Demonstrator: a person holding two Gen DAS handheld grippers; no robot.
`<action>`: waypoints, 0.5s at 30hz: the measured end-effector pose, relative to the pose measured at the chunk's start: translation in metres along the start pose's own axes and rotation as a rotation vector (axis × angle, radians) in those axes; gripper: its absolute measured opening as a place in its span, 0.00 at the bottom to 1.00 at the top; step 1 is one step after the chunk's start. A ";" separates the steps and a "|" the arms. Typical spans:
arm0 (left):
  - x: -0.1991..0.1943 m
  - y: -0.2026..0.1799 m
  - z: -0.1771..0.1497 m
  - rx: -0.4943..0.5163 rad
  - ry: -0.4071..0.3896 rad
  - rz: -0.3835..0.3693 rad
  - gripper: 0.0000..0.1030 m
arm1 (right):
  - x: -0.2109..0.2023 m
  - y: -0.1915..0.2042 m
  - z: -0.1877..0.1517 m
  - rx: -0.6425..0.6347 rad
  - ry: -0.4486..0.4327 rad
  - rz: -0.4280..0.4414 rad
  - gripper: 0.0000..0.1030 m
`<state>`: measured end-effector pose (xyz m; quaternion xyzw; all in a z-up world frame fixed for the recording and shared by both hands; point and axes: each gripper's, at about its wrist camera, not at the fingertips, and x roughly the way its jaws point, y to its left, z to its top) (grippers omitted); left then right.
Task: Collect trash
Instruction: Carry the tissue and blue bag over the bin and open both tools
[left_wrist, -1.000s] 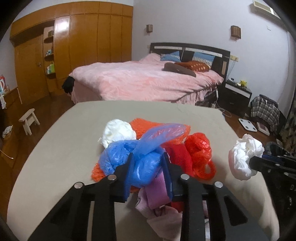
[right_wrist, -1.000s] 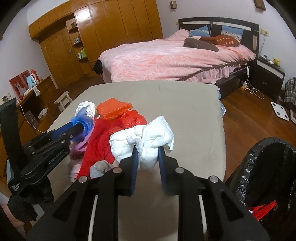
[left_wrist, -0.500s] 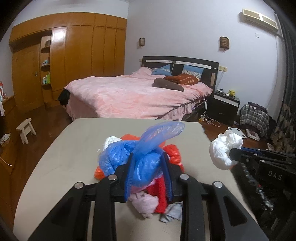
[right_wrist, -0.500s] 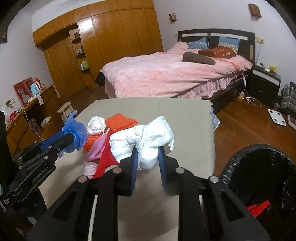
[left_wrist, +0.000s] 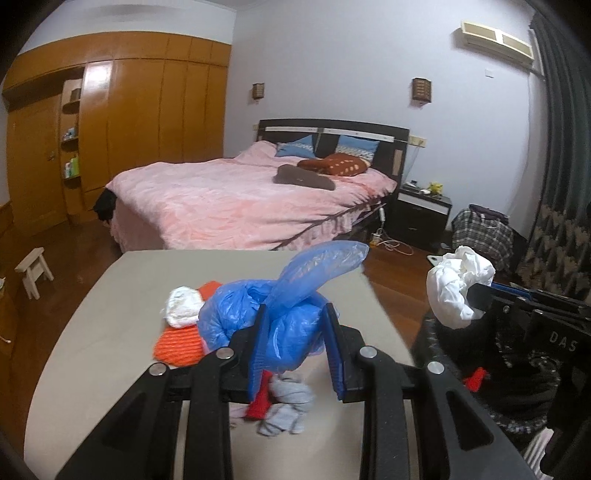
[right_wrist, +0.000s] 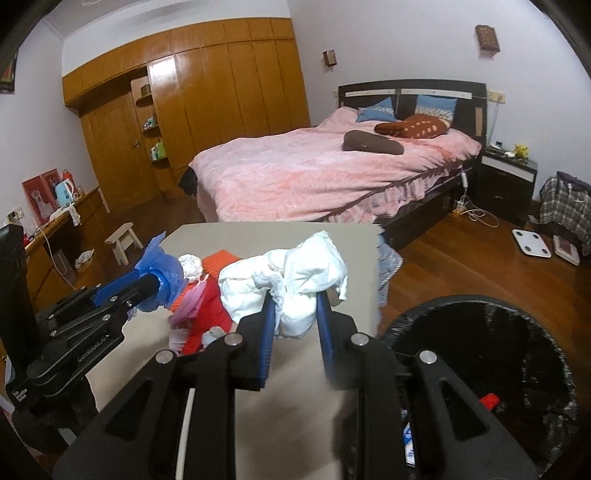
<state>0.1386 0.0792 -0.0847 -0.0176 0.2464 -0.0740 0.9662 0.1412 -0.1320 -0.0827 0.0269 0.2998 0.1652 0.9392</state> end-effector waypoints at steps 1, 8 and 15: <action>-0.001 -0.005 0.001 0.005 -0.003 -0.010 0.28 | -0.006 -0.004 -0.001 0.003 -0.005 -0.012 0.21; 0.000 -0.043 0.005 0.040 -0.009 -0.089 0.28 | -0.035 -0.034 -0.006 0.033 -0.027 -0.088 0.21; 0.006 -0.091 0.008 0.083 -0.004 -0.188 0.28 | -0.060 -0.071 -0.016 0.077 -0.042 -0.174 0.21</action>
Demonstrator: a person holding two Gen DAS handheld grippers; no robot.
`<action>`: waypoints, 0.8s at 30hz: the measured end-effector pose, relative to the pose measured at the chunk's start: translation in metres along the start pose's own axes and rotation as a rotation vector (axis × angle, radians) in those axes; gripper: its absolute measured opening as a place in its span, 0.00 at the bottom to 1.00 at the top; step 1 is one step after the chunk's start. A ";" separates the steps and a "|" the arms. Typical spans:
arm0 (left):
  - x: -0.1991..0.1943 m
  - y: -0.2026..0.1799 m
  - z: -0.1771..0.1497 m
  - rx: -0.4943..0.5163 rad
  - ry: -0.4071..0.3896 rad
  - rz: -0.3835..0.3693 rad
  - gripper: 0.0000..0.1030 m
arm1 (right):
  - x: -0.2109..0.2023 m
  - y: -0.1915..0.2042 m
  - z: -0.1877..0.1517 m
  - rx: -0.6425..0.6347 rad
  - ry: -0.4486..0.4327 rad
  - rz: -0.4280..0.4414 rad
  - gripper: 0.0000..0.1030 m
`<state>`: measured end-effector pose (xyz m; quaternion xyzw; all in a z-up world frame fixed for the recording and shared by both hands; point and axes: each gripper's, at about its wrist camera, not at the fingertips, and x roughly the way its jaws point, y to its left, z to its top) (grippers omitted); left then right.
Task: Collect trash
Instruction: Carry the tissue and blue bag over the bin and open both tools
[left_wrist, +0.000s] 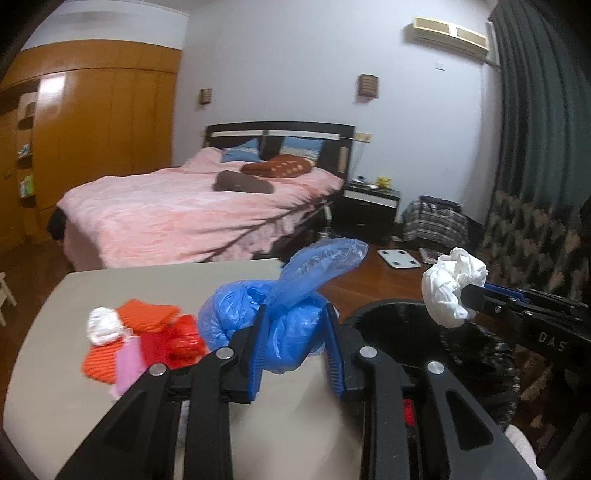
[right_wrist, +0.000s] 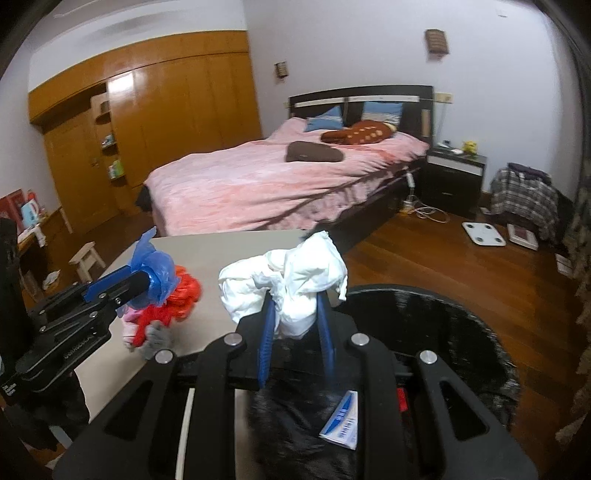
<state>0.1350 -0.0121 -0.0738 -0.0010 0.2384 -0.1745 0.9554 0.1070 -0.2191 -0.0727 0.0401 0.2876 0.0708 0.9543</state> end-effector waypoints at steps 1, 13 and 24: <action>0.003 -0.008 0.001 0.005 0.004 -0.017 0.28 | -0.002 -0.008 -0.001 0.009 0.002 -0.012 0.21; 0.040 -0.088 0.004 0.087 0.032 -0.173 0.28 | -0.017 -0.081 -0.026 0.076 0.017 -0.162 0.21; 0.080 -0.133 -0.003 0.119 0.102 -0.289 0.39 | -0.010 -0.120 -0.052 0.122 0.051 -0.220 0.31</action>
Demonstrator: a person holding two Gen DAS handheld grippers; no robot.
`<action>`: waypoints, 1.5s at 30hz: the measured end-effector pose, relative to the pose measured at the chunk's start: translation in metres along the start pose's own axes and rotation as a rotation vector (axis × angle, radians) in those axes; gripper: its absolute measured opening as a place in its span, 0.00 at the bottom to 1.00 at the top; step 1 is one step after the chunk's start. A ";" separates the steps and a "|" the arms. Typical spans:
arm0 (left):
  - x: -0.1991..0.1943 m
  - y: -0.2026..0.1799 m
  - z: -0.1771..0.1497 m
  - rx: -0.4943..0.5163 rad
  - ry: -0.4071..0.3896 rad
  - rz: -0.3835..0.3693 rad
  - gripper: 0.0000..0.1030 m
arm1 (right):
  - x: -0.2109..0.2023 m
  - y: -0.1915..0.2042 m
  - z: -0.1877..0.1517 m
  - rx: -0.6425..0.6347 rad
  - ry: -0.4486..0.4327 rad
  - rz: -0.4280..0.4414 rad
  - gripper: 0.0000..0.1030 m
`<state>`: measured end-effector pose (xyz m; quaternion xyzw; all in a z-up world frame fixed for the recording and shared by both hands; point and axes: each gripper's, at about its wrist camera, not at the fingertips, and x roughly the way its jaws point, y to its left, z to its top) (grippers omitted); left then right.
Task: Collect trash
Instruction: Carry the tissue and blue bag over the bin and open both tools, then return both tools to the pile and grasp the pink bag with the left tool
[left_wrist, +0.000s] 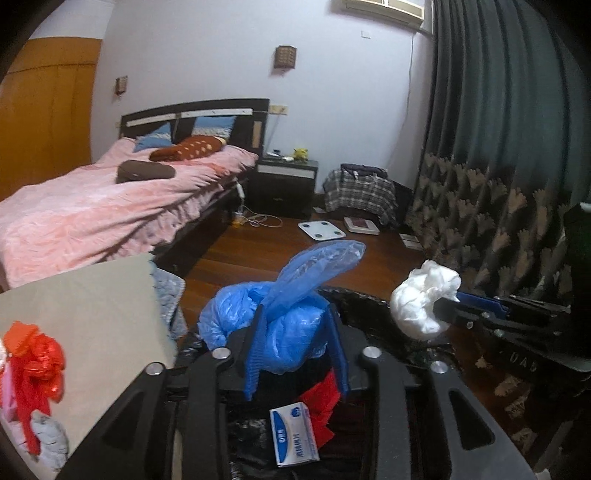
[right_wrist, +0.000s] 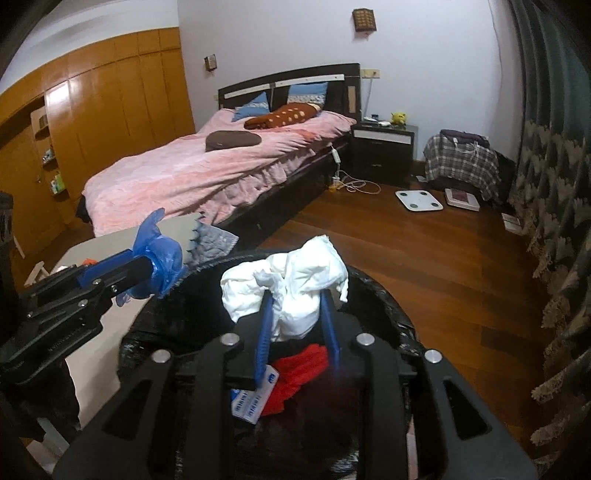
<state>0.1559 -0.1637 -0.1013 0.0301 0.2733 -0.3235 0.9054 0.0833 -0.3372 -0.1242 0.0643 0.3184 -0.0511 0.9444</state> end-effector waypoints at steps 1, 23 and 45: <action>0.002 0.000 0.000 -0.003 0.006 -0.007 0.49 | 0.001 -0.002 -0.002 0.003 0.000 -0.008 0.38; -0.097 0.093 -0.019 -0.106 -0.088 0.294 0.92 | -0.011 0.070 0.011 -0.037 -0.067 0.069 0.95; -0.139 0.244 -0.083 -0.267 -0.023 0.630 0.77 | 0.069 0.222 0.024 -0.160 -0.015 0.251 0.95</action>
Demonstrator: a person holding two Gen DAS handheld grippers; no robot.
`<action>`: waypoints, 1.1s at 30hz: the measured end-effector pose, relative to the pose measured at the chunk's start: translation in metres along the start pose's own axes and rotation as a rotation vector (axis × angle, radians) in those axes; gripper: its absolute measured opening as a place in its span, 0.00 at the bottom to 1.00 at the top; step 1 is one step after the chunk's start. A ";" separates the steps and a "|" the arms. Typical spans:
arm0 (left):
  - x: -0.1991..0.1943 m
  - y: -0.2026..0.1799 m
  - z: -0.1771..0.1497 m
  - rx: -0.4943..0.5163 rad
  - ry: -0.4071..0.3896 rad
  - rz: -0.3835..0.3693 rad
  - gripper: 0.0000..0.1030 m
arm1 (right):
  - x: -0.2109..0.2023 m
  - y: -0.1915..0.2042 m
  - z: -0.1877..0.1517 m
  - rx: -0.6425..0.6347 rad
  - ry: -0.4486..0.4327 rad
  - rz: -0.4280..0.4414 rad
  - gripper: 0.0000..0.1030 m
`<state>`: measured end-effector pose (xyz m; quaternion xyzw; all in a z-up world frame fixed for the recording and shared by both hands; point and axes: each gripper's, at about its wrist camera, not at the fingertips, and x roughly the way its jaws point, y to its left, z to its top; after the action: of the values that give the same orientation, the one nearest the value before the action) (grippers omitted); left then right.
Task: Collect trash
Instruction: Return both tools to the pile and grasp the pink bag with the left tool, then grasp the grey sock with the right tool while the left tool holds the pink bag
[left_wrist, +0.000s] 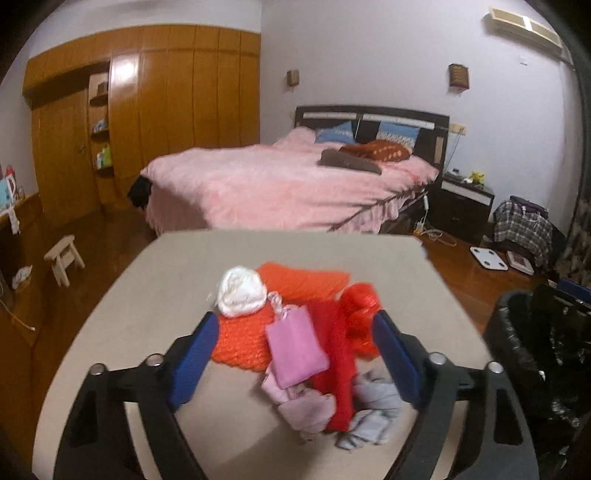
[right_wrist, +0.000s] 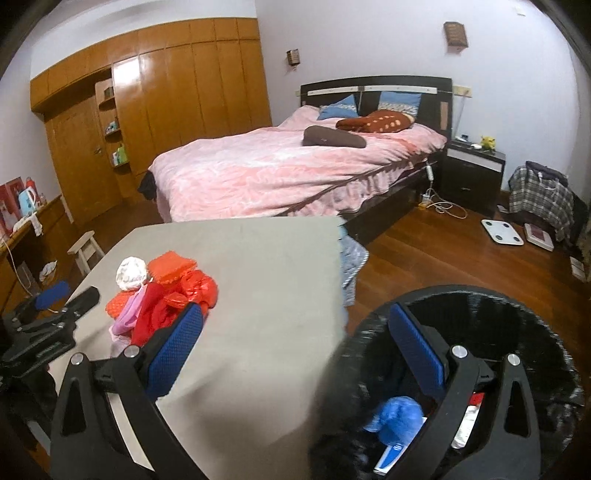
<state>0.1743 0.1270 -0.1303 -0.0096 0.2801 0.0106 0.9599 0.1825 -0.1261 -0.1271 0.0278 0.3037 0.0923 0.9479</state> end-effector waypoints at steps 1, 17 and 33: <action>0.006 0.002 -0.003 -0.006 0.014 -0.001 0.74 | 0.004 0.004 0.000 -0.003 0.003 0.006 0.95; 0.066 0.004 -0.026 -0.018 0.159 -0.034 0.36 | 0.042 0.029 -0.009 -0.051 0.057 0.049 0.95; 0.015 0.020 -0.013 -0.038 0.057 -0.066 0.20 | 0.046 0.047 -0.014 -0.054 0.063 0.082 0.95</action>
<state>0.1795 0.1468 -0.1500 -0.0373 0.3069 -0.0159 0.9509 0.2039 -0.0713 -0.1601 0.0117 0.3294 0.1398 0.9337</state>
